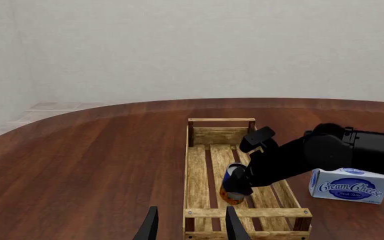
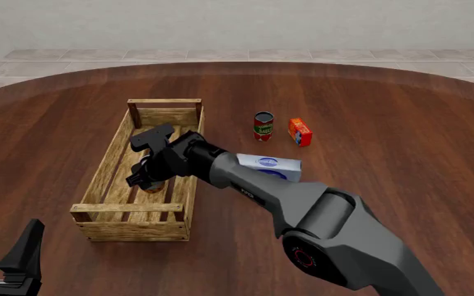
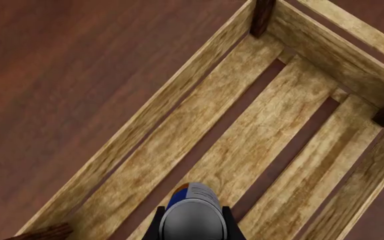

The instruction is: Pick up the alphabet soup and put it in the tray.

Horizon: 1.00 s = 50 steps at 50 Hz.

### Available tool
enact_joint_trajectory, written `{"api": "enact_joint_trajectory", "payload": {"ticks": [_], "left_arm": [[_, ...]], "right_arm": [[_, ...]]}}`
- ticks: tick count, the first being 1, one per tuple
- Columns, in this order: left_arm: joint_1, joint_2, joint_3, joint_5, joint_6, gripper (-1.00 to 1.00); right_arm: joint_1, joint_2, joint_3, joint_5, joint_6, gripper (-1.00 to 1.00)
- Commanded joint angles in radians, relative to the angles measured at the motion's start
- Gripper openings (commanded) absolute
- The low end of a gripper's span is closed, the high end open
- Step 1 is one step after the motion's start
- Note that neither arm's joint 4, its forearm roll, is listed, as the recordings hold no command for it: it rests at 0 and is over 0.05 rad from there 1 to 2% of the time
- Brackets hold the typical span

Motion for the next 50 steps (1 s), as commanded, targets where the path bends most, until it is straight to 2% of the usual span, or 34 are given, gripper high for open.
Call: {"api": "enact_joint_trajectory", "payload": {"ticks": [1,18,19,50], "left_arm": [[0.000,0.000,0.000,0.000,0.000,1.00],[0.000,0.000,0.000,0.000,0.000,1.00],[0.000,0.000,0.000,0.000,0.000,1.00],[0.000,0.000,0.000,0.000,0.000,1.00]], "right_arm": [[0.008,0.017,0.013,-0.023,0.030,-1.00],[0.000,0.034,0.001,-0.015,0.029,-1.00],[0.000,0.033,0.001,-0.013,0.029,1.00],[-0.022,-0.044,-0.022,0.026,-0.009,1.00]]}}
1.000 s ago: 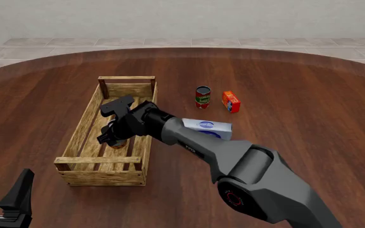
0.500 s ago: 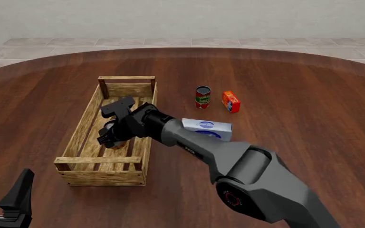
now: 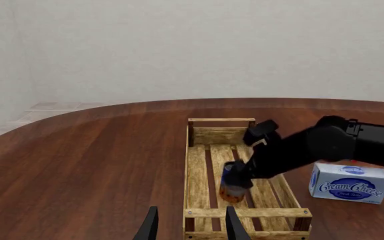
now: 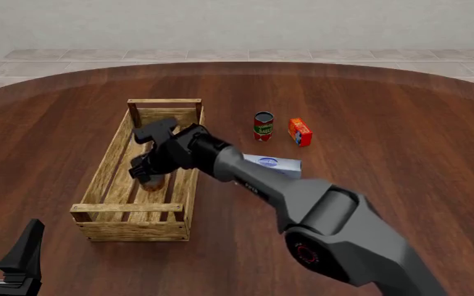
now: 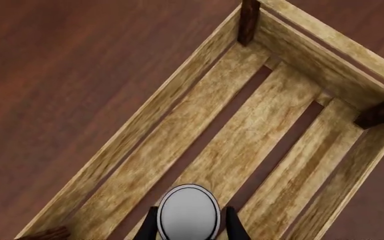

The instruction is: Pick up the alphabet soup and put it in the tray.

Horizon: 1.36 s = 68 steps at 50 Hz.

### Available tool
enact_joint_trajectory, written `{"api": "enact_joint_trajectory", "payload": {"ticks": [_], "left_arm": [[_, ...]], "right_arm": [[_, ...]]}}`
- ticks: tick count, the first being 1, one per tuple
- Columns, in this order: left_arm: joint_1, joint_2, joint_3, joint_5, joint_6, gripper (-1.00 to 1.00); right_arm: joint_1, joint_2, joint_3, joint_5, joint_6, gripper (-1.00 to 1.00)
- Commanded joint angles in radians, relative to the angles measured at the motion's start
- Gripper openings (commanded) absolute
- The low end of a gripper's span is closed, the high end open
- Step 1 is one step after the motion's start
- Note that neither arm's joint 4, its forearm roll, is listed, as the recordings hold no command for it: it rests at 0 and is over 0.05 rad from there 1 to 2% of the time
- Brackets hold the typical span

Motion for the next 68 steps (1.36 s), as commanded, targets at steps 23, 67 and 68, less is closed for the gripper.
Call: {"api": "enact_joint_trajectory", "payload": {"ticks": [23,67,68], "left_arm": [[0.000,0.000,0.000,0.000,0.000,1.00],[0.000,0.000,0.000,0.000,0.000,1.00],[0.000,0.000,0.000,0.000,0.000,1.00]], "right_arm": [[0.008,-0.179,0.096,-0.031,-0.016,1.00],[-0.129,-1.074,0.997,-0.429,-0.045,1.00],[-0.130,-1.088,1.011,-0.430,-0.045,1.00]]}}
